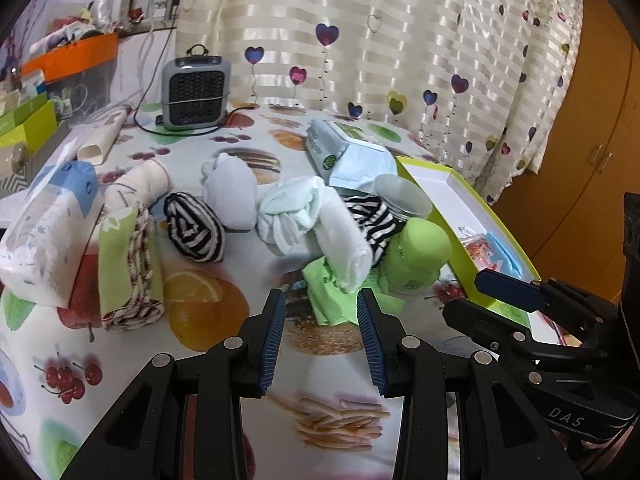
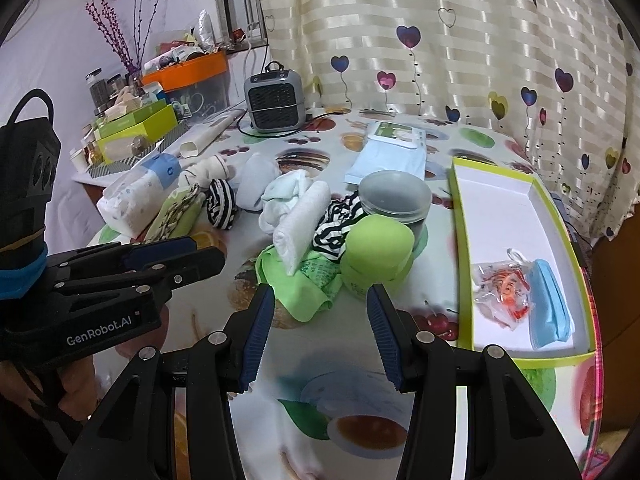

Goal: Organize soft objects
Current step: 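Move both open grippers back over the pile of rolled towels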

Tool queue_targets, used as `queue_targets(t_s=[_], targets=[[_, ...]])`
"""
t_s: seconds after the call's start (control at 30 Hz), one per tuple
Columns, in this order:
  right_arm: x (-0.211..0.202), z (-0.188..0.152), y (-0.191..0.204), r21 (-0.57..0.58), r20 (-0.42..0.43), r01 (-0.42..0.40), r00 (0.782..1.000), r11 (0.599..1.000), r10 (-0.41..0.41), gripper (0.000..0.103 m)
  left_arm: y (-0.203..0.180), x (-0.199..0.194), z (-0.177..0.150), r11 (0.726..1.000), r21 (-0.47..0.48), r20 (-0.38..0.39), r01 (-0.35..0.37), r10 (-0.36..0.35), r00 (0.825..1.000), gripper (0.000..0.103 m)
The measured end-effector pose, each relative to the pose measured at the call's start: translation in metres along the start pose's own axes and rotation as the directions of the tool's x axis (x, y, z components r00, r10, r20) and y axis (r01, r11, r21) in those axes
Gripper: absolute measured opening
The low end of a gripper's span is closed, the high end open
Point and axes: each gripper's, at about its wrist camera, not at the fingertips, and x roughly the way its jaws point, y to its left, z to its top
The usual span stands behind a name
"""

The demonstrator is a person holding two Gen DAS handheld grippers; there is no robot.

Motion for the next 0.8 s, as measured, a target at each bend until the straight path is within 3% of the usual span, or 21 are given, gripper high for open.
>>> queue_targets(t_s=[0.8], targets=[[0.039,0.027,0.020,-0.031,-0.028,-0.048,0.999,0.998,0.047,0.049,0.072,-0.011,0.012,0.984,-0.100,0.044,-0.150,0.155,0.987,0.036]])
